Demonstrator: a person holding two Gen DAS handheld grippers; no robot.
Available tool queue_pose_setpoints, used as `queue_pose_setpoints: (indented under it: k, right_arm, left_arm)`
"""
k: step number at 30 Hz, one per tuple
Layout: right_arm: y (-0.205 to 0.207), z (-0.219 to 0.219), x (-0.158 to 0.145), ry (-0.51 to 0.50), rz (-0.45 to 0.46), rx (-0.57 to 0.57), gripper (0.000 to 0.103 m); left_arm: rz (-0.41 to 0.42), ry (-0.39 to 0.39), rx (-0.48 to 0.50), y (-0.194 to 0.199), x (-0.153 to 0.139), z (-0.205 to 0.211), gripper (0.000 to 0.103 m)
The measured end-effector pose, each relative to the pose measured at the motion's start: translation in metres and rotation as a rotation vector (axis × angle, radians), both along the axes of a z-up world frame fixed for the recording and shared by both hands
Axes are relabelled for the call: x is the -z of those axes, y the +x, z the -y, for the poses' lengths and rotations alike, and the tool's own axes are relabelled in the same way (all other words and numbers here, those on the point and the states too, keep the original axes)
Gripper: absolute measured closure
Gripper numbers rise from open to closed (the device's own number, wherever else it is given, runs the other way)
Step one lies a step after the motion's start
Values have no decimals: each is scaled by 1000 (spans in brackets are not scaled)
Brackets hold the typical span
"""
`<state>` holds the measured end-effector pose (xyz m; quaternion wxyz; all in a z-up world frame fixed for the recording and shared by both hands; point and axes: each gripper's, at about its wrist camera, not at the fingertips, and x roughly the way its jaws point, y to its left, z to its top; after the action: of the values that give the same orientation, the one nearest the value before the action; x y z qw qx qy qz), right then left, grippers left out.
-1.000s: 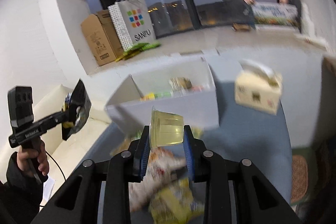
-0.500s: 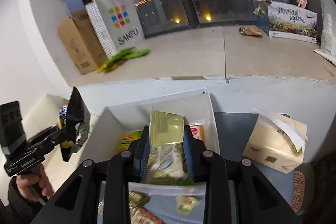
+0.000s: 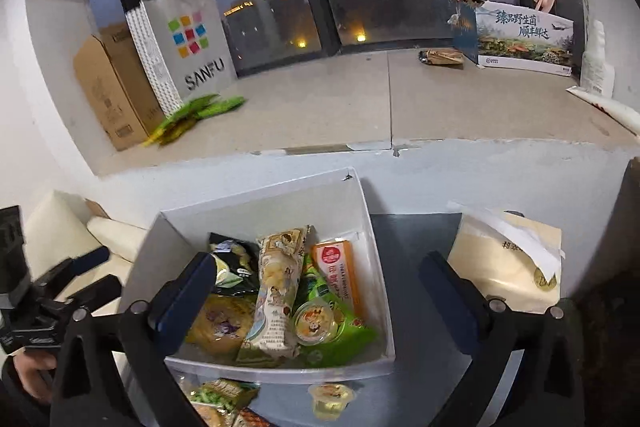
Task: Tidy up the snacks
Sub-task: 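Move both tools back over the remaining snack pile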
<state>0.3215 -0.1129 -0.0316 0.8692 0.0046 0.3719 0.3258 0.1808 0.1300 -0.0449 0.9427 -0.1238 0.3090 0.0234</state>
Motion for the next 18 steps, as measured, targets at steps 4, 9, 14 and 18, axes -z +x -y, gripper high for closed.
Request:
queue_pose_setpoints:
  k: [4, 9, 14, 18]
  right_arm:
    - [-14, 12, -7, 7, 13, -17, 0]
    - [-52, 40, -24, 53, 53, -66, 0]
    - [-93, 73, -37, 62, 111, -81, 0]
    - [-128, 108, -35, 109, 132, -61, 0]
  left_arm:
    - [12, 16, 20, -13, -7, 10, 0]
    - [36, -65, 99, -42, -20, 30, 0]
    - [49, 1, 188, -84, -25, 69, 0]
    - [30, -12, 212, -113, -14, 91, 0]
